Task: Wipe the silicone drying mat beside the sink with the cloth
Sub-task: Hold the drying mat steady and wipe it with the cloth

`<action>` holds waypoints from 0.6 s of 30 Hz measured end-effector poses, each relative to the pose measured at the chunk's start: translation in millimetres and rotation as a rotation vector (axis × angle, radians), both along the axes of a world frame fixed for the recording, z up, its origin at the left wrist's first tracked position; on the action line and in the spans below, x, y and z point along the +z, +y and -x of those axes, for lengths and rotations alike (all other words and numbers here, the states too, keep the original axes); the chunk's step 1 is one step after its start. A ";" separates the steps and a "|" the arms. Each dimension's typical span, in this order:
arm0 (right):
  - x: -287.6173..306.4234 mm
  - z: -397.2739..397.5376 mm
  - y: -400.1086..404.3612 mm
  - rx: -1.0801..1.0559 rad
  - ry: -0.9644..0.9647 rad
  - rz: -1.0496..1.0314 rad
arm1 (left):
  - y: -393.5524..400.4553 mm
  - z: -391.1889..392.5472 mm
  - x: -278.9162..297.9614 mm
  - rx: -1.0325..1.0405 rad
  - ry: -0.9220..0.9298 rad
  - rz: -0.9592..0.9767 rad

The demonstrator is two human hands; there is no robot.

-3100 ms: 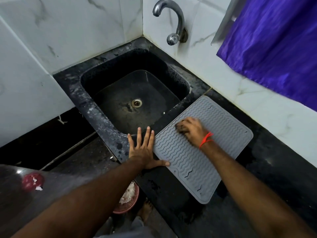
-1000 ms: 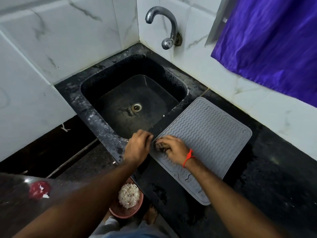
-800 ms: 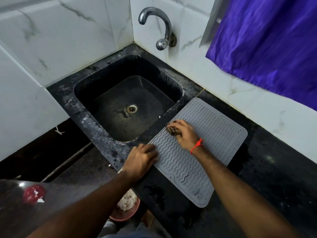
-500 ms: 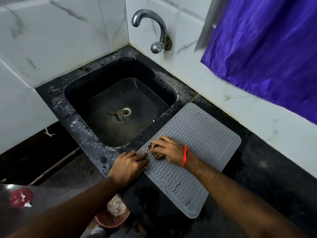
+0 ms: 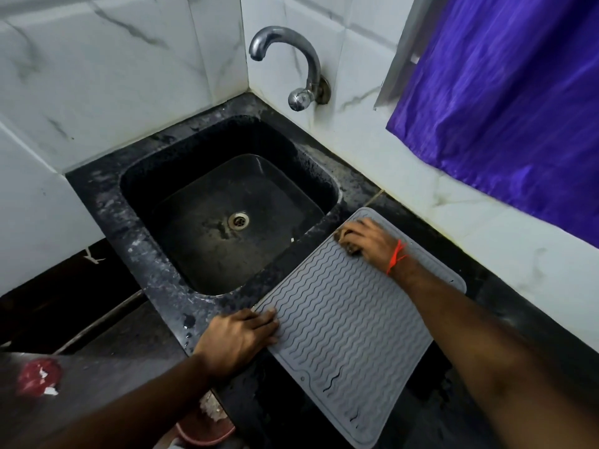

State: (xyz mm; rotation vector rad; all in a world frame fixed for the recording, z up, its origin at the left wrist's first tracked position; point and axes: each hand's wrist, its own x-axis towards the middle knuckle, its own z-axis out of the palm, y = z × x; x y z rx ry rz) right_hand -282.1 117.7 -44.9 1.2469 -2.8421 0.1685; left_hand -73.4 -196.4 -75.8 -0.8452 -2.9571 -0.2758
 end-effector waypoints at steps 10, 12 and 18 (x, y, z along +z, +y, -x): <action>14.3 67.2 -7.3 -0.650 -0.079 -0.064 | 0.8 0.0 2.6 0.005 -0.017 -0.004; 9.6 51.7 -27.8 -0.623 -0.113 -0.026 | 1.0 0.1 3.6 0.022 -0.034 -0.004; -12.1 -37.5 -90.4 -0.648 -0.220 0.167 | -3.6 2.9 13.5 0.070 -0.107 -0.025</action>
